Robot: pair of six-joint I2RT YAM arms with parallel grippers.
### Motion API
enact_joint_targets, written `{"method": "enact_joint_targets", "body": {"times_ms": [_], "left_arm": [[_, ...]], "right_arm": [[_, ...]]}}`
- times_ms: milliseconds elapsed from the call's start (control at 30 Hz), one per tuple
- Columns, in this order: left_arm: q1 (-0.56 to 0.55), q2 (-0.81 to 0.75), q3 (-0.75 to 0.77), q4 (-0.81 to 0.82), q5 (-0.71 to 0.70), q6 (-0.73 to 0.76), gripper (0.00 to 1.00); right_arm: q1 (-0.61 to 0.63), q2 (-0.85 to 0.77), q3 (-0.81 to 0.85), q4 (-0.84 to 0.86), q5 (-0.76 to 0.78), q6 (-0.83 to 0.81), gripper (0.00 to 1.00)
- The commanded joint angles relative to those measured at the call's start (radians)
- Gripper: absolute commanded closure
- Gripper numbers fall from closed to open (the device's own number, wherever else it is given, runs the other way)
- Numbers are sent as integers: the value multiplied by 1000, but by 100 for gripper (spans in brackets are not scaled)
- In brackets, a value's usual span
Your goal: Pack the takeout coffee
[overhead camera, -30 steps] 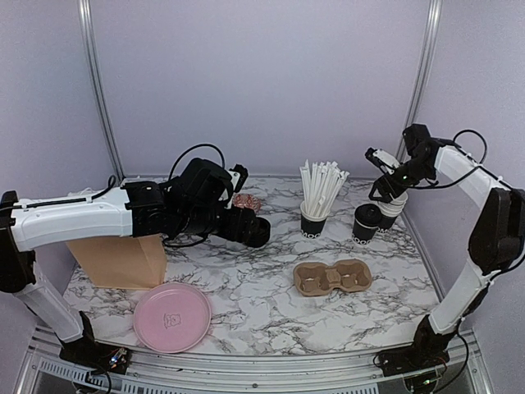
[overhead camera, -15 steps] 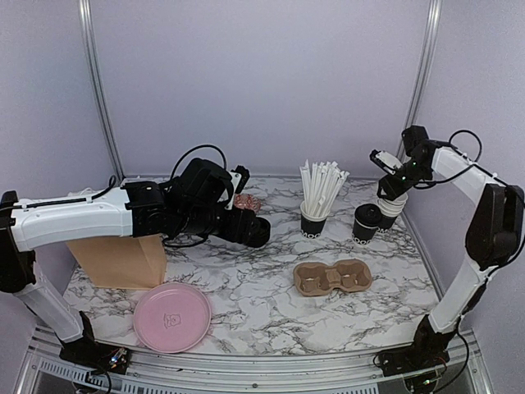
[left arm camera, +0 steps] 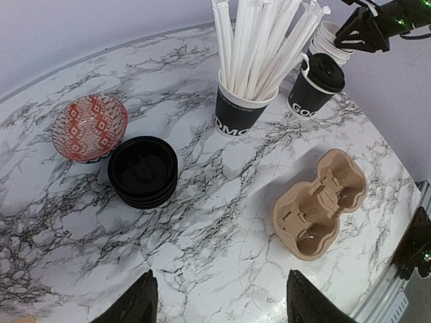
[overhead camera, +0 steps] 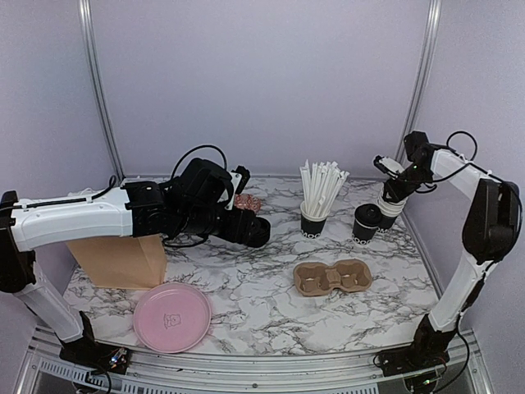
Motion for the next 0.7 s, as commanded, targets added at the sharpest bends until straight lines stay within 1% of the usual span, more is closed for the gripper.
{"method": "enact_joint_targets", "body": {"times_ms": [0,233,367,433,667], "left_arm": [[6,-6,-2,-8,6,3,35],[6,0,5,-9,14,9,35],[6,2,8,-7,14,13,35],[6,6,7,-7,13,13,35],[6,36,27,-9,31,28,35]], "right_arm": [[-6,7,45,14,-21,3,77],[-6,-11,54,9,-18,-4,92],[-6,-35,65,18,37,-17,99],[-6,-54,55,37,61,-23,100],[-6,-65,69,3,33,-30,100]]}}
